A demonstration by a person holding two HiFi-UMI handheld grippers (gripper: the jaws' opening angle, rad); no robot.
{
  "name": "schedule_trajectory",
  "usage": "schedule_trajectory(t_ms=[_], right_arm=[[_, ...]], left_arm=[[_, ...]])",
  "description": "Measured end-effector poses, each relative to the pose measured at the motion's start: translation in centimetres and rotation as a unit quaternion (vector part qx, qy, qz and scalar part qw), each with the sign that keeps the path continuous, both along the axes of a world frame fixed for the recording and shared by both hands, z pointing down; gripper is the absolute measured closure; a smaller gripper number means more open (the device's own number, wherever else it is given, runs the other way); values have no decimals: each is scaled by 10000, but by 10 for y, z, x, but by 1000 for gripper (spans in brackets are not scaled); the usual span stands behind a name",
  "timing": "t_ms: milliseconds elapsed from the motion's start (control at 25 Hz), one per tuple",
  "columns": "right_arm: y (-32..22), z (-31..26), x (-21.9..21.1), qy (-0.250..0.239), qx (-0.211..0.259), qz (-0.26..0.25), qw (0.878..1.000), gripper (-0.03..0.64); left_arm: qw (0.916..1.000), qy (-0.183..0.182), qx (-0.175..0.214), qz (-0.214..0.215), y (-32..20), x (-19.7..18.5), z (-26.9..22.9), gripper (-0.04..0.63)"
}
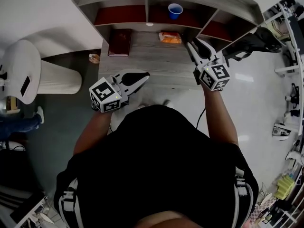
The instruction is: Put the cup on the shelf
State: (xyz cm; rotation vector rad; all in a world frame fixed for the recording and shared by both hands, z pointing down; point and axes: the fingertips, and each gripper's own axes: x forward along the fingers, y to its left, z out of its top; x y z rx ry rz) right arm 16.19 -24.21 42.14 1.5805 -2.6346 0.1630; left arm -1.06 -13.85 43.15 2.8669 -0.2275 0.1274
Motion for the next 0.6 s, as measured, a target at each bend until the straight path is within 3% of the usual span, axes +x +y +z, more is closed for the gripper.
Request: schedule_trajectory(t_ms=[120, 600], right_arm=[[11, -3, 3, -13, 146, 79, 9999, 558], [42, 11, 15, 363, 102, 232, 9990, 575]], left_arm=[[10000, 11, 3, 25, 1, 2, -1, 580], [10000, 15, -24, -55, 7, 8, 0, 580]])
